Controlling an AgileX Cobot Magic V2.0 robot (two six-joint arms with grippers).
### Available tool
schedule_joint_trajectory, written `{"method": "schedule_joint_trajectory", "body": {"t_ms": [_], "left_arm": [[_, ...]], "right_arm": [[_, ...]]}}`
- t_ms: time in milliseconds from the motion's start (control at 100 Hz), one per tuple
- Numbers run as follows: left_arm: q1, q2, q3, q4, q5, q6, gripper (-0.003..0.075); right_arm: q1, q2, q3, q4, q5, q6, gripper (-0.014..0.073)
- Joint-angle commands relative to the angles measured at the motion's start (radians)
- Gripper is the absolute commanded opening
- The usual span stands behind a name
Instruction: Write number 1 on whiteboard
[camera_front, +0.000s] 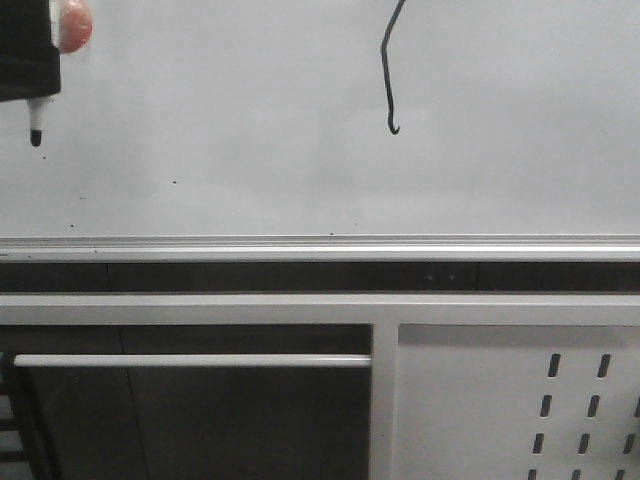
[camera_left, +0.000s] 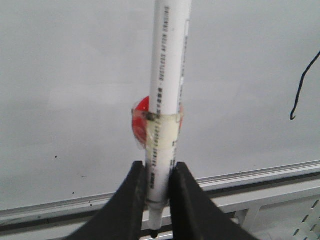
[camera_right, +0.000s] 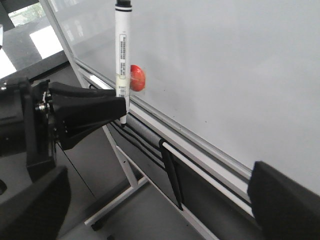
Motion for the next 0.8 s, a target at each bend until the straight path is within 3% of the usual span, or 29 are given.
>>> {"method": "schedule_joint_trajectory", "body": {"t_ms": [0,160,330,570,790], "left_arm": [[-0.072,0.036,0.0,0.076,0.18,-0.093,-0.0018],[-0.151,0.138,0.012,0.078,0.284,-0.172,-0.0018],[-0.148,0.237,0.012,0.078,0.284,-0.26,-0.0018],[-0.146,0.282,-0.003,0.078,0.284,-0.265,-0.0018],[-0.085,0.284,-0.005,0.078,0.284,-0.277,-0.0018]], "right_arm": [[0.001,-0.015,-0.022,-0.007,-0.03,-0.005,0.065],[0.001,-0.015,-0.022,-0.009,-0.025,-0.005,0.065],[0.001,-0.015,-0.022,-0.024,-0.006,-0.005,0.065],[0.001,-0.015,-0.022,-0.035,0.016,-0.005,0.065],[0.001,-0.015,-0.022,-0.04,0.016,-0.005,0.065]]}}
